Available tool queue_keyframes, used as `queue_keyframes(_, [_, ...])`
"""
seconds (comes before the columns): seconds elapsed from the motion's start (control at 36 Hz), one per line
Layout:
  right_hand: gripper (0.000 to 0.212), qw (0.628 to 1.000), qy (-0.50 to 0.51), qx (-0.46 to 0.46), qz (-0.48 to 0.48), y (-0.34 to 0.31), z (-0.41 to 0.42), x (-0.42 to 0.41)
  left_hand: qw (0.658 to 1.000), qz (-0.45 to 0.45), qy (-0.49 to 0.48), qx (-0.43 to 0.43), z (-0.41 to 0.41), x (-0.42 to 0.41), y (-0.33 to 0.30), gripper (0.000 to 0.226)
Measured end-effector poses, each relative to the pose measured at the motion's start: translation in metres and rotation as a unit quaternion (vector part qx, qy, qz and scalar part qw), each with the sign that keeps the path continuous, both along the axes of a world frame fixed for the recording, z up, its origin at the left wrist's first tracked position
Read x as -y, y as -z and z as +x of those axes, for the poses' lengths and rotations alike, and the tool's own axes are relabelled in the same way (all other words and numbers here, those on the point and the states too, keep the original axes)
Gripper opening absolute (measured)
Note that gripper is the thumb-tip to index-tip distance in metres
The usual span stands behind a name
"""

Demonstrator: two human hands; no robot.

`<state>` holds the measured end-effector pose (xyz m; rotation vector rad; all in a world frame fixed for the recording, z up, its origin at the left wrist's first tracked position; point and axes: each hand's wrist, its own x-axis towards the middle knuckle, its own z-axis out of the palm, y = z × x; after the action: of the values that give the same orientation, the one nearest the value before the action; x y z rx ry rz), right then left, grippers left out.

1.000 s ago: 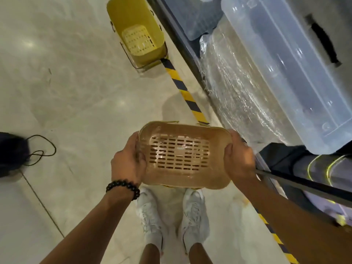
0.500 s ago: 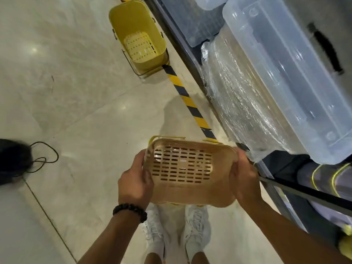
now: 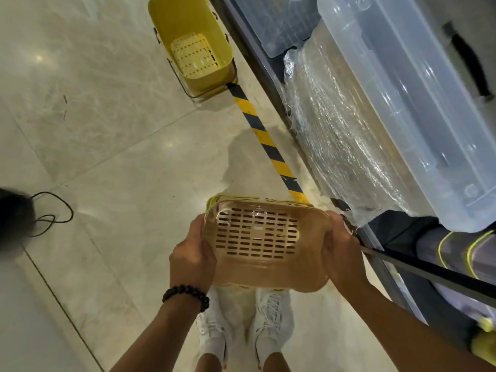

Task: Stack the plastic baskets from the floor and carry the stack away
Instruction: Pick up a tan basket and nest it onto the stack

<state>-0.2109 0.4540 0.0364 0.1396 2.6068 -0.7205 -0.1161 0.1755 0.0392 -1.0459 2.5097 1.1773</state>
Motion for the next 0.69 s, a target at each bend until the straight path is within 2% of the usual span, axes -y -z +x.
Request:
queue_keyframes(0.03, [0.038,1.000,0.007,0.012,0.002,0.007,-0.002,0.001,1.000,-0.002,-0.001,0.006,-0.003,0.004,0.005,0.049])
queue_keyframes(0.08, [0.031,0.999,0.027,0.036,-0.024,0.016,-0.001,0.006,1.000,-0.009,0.007,0.021,-0.006,0.008,0.016,0.048])
queue_keyframes(0.11, [0.034,0.997,0.051,0.051,-0.037,0.018,-0.002,0.010,1.000,-0.009,0.013,0.026,-0.005,0.008,0.021,0.049])
queue_keyframes(0.17, [0.069,0.995,0.075,0.062,-0.031,0.021,-0.006,0.018,0.999,-0.024,0.023,0.035,-0.005,0.007,0.033,0.050])
queue_keyframes(0.19, [0.073,0.996,0.059,0.056,-0.021,0.027,-0.005,0.020,0.998,-0.029,0.027,0.038,-0.004,0.007,0.040,0.049])
queue_keyframes(0.22, [0.065,0.998,0.040,0.046,-0.010,0.036,-0.003,0.019,0.998,-0.030,0.032,0.035,-0.002,0.006,0.047,0.049])
queue_keyframes(0.28, [0.037,0.999,0.013,0.042,0.024,0.057,-0.001,0.011,0.998,-0.042,0.046,0.021,0.003,0.004,0.064,0.051])
queue_keyframes(0.33, [0.043,0.998,0.022,0.058,0.022,0.078,0.003,0.005,0.999,-0.032,0.025,0.017,0.008,0.003,0.083,0.053])
queue_keyframes(0.39, [0.022,0.997,0.039,0.074,-0.001,0.087,0.008,0.004,0.999,-0.031,0.019,0.001,0.013,0.001,0.100,0.052])
queue_keyframes(0.47, [0.065,0.999,0.046,0.020,0.013,0.107,0.010,0.006,0.998,-0.045,0.031,-0.031,0.023,-0.002,0.122,0.055])
queue_keyframes(0.53, [0.073,0.998,0.058,-0.001,-0.013,0.110,0.013,0.011,0.997,-0.055,0.030,-0.043,0.028,-0.002,0.132,0.059])
queue_keyframes(0.56, [0.074,0.998,0.054,-0.015,-0.009,0.111,0.016,0.013,0.997,-0.057,0.028,-0.044,0.029,-0.001,0.135,0.062])
queue_keyframes(0.61, [0.062,0.997,0.059,-0.027,-0.029,0.108,0.018,0.016,0.999,-0.031,0.020,-0.032,0.029,0.001,0.135,0.064])
queue_keyframes(0.69, [0.047,0.998,0.063,0.001,-0.029,0.095,0.014,0.019,0.999,0.018,0.037,0.002,0.026,0.008,0.127,0.059])
